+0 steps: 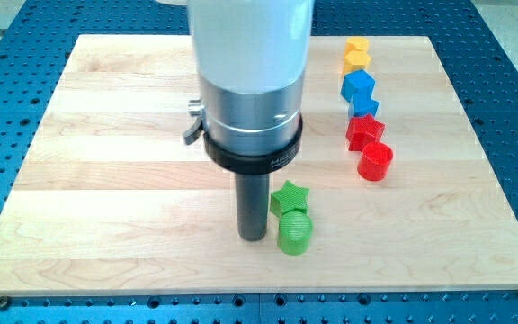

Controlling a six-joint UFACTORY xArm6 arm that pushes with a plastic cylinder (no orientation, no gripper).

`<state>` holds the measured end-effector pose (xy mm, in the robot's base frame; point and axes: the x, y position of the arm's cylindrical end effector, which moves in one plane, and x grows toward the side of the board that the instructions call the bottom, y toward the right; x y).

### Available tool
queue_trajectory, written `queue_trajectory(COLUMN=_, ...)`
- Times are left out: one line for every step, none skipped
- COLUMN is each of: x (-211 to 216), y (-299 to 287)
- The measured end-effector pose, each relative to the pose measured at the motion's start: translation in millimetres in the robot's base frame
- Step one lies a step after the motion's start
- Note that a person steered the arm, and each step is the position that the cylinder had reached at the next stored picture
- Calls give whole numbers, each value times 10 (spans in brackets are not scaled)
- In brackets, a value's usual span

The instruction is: Place the green star below the red circle

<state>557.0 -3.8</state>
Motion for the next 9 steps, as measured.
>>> queue_trajectory(x=-113, y=179)
queue_trajectory(x=-182, y=284)
queue_trajectory(x=-250, y=515)
queue_trajectory(x=-368, y=511)
queue_trajectory(x=-369, y=706)
queue_trajectory(x=-386, y=722)
queue_trajectory(x=-383, y=912)
queue_trajectory(x=-379, y=1178)
queue_trajectory(x=-401, y=1107)
